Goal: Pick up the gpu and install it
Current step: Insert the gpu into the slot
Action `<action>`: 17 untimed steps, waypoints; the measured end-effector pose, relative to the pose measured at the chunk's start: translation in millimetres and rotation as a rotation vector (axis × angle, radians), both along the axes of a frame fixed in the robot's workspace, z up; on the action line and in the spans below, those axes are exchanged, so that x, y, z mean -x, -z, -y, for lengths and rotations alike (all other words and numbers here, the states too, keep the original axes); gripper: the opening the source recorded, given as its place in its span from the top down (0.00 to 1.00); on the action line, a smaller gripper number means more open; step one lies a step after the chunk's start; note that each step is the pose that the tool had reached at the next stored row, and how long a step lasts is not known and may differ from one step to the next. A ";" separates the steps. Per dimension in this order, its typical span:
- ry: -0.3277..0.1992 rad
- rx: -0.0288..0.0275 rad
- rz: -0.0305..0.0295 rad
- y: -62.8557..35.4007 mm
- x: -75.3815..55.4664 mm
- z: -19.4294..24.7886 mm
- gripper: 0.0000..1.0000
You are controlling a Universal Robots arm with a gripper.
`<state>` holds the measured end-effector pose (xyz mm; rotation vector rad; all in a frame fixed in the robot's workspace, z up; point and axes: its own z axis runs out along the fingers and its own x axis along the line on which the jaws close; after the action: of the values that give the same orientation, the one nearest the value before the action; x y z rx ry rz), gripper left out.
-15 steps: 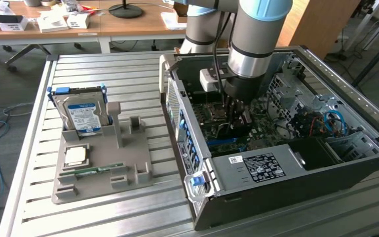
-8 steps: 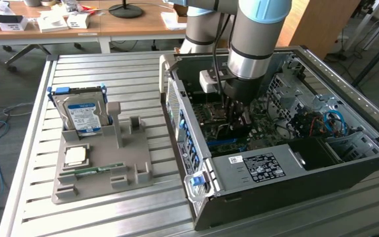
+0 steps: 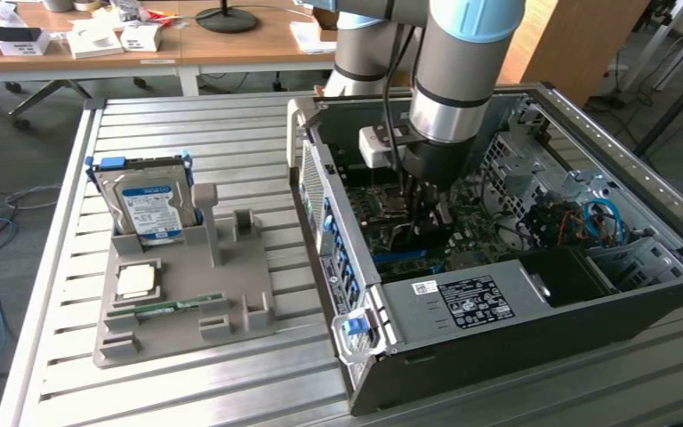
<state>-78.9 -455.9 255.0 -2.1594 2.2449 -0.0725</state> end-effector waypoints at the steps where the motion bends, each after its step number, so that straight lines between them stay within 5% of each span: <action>1: 0.000 0.0000 0.0000 0.0 0.3 0.0 0.74; 17: 0.000 0.0000 0.0000 1.7 0.5 0.0 0.74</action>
<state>-79.4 -455.9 253.3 -2.1595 2.2449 -0.0725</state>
